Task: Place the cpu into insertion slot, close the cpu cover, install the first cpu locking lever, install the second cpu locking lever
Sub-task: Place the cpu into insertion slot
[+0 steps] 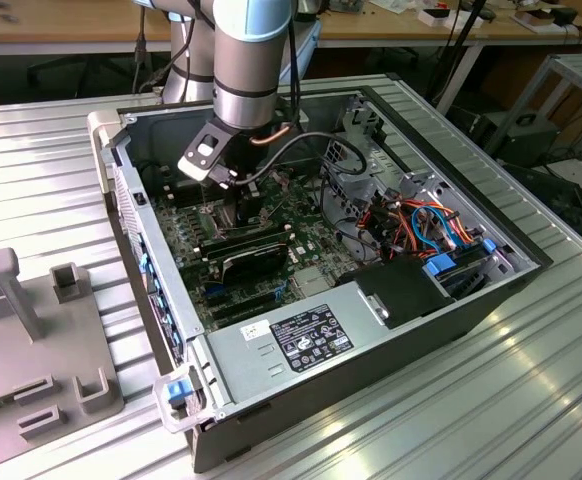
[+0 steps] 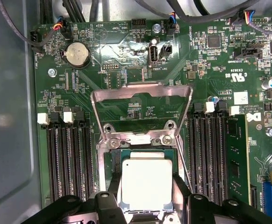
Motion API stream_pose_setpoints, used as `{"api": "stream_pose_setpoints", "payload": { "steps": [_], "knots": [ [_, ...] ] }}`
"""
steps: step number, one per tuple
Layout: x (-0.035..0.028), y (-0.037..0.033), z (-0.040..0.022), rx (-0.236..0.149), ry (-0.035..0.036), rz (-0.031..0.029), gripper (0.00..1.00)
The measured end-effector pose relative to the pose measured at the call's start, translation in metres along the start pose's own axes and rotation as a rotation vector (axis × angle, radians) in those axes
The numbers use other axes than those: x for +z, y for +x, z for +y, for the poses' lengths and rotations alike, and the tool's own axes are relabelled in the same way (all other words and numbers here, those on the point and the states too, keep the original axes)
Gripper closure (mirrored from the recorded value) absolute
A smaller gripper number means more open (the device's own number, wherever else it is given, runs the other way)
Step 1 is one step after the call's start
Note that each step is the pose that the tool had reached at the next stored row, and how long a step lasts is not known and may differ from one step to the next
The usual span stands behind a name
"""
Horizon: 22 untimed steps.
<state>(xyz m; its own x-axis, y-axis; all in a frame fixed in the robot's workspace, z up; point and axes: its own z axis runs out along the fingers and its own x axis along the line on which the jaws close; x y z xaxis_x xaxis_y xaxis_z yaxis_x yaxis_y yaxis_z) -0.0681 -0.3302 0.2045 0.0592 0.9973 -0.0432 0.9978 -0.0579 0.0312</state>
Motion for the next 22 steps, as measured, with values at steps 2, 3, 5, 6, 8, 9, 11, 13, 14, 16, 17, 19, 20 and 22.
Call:
{"api": "stream_pose_setpoints", "payload": {
  "steps": [2,3,5,6,8,9,11,13,14,16,17,19,20,22],
  "knots": [
    [0.0,-0.0002,-0.0007,-0.024,-0.0008,0.0041,0.47],
    [0.0,-0.0003,-0.0012,-0.034,-0.0013,0.0053,0.47],
    [0.0,-0.0011,-0.0027,-0.048,-0.0016,0.0087,0.47],
    [0.0002,-0.0012,-0.003,-0.05,-0.0017,0.0098,0.47],
    [0.0005,-0.0013,-0.0031,-0.051,-0.0016,0.0101,0.47],
    [0.0006,-0.0013,-0.0031,-0.051,-0.0016,0.0102,0.47],
    [0.0008,-0.0012,-0.0031,-0.051,-0.0017,0.0103,0.47],
    [0.001,-0.0012,-0.0031,-0.051,-0.0017,0.0103,0.47],
    [0.0011,-0.0012,-0.0031,-0.051,-0.0017,0.0103,0.47],
    [0.0013,-0.0012,-0.0031,-0.052,-0.0017,0.0103,0.47],
    [0.0013,-0.0012,-0.003,-0.053,-0.0018,0.0103,0.47],
    [0.0013,-0.0012,-0.003,-0.053,-0.0017,0.0103,0.47],
    [0.0013,-0.0012,-0.003,-0.053,-0.0018,0.0104,0.47],
    [0.0013,-0.0012,-0.003,-0.053,-0.0018,0.0104,0.47]
  ]
}}
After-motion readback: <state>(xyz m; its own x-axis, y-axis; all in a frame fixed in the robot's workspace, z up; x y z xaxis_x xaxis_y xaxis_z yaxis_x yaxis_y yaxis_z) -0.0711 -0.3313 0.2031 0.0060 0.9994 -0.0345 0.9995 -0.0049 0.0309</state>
